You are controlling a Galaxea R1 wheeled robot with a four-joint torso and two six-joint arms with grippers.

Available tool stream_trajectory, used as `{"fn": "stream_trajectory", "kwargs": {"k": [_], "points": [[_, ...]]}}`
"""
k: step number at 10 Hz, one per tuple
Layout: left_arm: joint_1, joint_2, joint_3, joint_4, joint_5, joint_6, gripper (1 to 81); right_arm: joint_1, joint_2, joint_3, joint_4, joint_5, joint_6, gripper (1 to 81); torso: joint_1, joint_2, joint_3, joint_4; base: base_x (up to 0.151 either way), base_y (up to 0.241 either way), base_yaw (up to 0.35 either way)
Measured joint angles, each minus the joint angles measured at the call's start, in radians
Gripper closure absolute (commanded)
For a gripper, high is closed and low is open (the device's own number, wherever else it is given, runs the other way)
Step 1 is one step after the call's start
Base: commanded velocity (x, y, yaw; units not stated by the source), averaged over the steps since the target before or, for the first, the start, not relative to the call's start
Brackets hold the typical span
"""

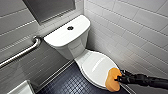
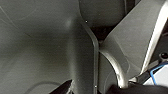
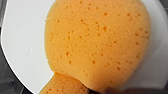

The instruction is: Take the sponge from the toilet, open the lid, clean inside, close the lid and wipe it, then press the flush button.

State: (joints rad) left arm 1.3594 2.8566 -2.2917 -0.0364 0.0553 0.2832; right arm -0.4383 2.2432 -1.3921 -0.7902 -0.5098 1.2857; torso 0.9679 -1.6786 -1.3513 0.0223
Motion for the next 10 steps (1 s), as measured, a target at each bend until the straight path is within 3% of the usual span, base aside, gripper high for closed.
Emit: {"fn": "stream_trajectory", "kwargs": {"k": [4,7,10], "points": [[0.0,0.0,0.0,0.0,0.0,0.001,1.0,-0.113,-0.158,0.065,-0.016,0.029,0.005,81.1,0.0,0.0,0.0,0.0,0.0,0.0,0.0],[0.0,0.007,0.0,0.0,0.0,0.008,1.0,-0.16,-0.299,0.142,-0.019,-0.003,0.006,81.1,0.0,0.0,0.0,0.0,0.0,0.0,0.0],[0.0,0.008,0.0,0.0,0.0,0.009,1.0,-0.111,-0.287,0.26,-0.026,-0.024,0.006,81.1,0.0,0.0,0.0,0.0,0.0,0.0,0.0]]}}
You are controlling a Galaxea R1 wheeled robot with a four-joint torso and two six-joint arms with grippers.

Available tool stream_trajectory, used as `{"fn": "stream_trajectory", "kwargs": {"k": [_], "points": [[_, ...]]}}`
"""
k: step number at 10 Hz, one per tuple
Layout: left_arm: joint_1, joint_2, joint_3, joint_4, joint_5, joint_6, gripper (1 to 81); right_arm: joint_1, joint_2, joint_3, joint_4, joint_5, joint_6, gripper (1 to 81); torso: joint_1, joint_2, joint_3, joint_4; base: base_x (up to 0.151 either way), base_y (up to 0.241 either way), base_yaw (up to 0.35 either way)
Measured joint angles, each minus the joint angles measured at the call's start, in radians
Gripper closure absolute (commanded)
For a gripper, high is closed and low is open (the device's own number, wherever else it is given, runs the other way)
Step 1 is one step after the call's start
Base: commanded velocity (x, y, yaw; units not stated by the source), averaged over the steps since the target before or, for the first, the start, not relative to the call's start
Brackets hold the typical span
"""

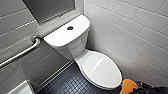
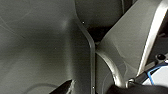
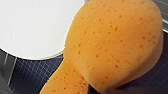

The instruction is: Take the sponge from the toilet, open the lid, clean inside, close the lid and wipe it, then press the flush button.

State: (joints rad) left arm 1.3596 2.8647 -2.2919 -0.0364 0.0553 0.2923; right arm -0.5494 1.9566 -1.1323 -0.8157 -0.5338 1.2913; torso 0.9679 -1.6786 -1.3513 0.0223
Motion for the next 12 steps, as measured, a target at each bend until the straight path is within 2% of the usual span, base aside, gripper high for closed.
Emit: {"fn": "stream_trajectory", "kwargs": {"k": [3,6,8,10,12], "points": [[0.0,0.0,0.0,0.0,0.0,0.0,1.0,0.152,0.062,0.064,-0.008,-0.127,0.005,81.1,0.0,0.0,0.0,0.0,0.0,0.0,0.0],[0.0,0.0,0.0,0.0,0.0,0.0,1.0,0.24,0.182,0.084,-0.003,-0.227,0.013,81.1,0.0,0.0,0.0,0.0,0.0,0.0,0.0],[0.0,0.0,0.0,0.0,-0.001,0.0,1.0,0.269,0.312,0.031,0.004,-0.245,0.016,81.1,0.0,0.0,0.0,0.0,0.0,0.0,0.0],[0.0,0.0,0.0,0.0,-0.001,0.0,1.0,0.297,0.412,-0.08,0.007,-0.253,0.017,81.1,0.0,0.0,0.0,0.0,0.0,0.0,0.0],[0.0,0.0,0.0,0.0,0.0,0.0,1.0,0.296,0.494,-0.196,0.009,-0.228,0.017,81.1,0.0,0.0,0.0,0.0,0.0,0.0,0.0]]}}
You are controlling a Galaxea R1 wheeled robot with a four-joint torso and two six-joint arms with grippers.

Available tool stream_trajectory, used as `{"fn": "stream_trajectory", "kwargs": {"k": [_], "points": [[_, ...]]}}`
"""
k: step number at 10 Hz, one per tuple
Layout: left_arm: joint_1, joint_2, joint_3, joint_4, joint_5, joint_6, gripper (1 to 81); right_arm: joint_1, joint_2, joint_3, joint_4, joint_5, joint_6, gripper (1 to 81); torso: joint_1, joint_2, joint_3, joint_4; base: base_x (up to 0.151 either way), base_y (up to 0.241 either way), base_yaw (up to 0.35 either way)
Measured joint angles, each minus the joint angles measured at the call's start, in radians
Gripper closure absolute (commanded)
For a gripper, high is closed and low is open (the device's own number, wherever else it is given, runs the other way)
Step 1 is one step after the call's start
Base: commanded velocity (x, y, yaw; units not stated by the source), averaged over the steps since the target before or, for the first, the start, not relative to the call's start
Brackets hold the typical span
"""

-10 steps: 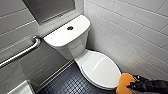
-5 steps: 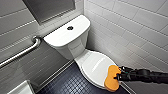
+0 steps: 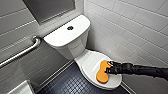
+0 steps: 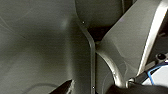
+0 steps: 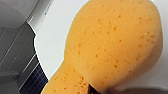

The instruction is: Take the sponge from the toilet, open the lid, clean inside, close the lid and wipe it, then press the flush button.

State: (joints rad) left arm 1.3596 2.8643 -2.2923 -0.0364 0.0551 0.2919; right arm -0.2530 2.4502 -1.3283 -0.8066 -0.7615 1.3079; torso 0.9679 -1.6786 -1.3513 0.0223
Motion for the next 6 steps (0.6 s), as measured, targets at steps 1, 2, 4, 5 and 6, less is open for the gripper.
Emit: {"fn": "stream_trajectory", "kwargs": {"k": [1,2,4,5,6], "points": [[0.0,0.0,-0.003,0.0,0.0,0.0,1.0,0.001,0.033,-0.079,0.001,0.043,0.0,81.1,0.0,0.0,0.0,0.0,0.0,0.0,0.0],[0.0,0.003,-0.016,0.0,0.0,0.0,1.0,0.004,0.075,-0.161,0.002,0.075,0.0,81.1,0.0,0.0,0.0,0.0,0.0,0.0,0.0],[0.0,0.008,-0.023,0.0,-0.001,0.0,1.0,0.027,0.204,-0.302,0.005,0.134,-0.002,81.1,0.0,0.0,0.0,0.0,0.0,0.0,0.0],[0.0,0.014,-0.023,0.0,0.0,0.0,1.0,0.029,0.267,-0.35,0.006,0.164,-0.005,81.1,0.0,0.0,0.0,0.0,0.0,0.0,0.0],[0.0,0.014,-0.024,0.0,0.0,0.0,1.0,0.024,0.311,-0.373,0.011,0.189,-0.006,81.1,0.0,0.0,0.0,0.0,0.0,0.0,0.0]]}}
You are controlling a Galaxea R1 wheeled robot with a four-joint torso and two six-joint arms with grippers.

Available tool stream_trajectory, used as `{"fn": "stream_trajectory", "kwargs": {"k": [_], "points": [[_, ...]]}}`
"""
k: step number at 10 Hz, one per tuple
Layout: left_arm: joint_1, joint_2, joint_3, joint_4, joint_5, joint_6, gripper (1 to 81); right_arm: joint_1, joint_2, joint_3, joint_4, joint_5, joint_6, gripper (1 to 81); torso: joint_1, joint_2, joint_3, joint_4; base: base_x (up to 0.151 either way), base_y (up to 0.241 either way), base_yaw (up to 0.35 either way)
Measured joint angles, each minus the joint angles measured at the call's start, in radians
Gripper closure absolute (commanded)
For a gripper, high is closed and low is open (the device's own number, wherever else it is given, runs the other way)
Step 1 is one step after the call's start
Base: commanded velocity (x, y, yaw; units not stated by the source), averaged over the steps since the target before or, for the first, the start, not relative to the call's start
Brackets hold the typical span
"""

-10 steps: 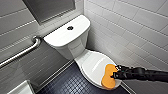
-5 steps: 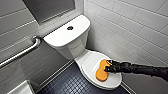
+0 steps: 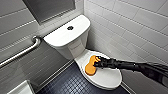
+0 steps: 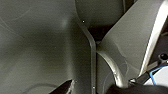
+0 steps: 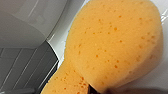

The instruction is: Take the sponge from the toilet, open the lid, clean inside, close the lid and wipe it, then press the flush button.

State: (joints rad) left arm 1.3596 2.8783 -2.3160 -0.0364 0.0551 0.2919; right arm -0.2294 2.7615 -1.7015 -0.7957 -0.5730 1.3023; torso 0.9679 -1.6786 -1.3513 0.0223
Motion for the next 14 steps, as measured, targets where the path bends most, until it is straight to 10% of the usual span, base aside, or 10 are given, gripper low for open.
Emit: {"fn": "stream_trajectory", "kwargs": {"k": [7,14], "points": [[0.0,0.0,-0.005,0.0,0.0,0.0,1.0,-0.079,-0.039,0.06,0.002,0.004,0.0,81.1,0.0,0.0,0.0,0.0,0.0,0.0,0.0],[0.0,0.003,-0.005,0.0,0.0,0.001,1.0,-0.169,-0.373,0.379,-0.002,-0.09,0.004,81.1,0.0,0.0,0.0,0.0,0.0,0.0,0.0]]}}
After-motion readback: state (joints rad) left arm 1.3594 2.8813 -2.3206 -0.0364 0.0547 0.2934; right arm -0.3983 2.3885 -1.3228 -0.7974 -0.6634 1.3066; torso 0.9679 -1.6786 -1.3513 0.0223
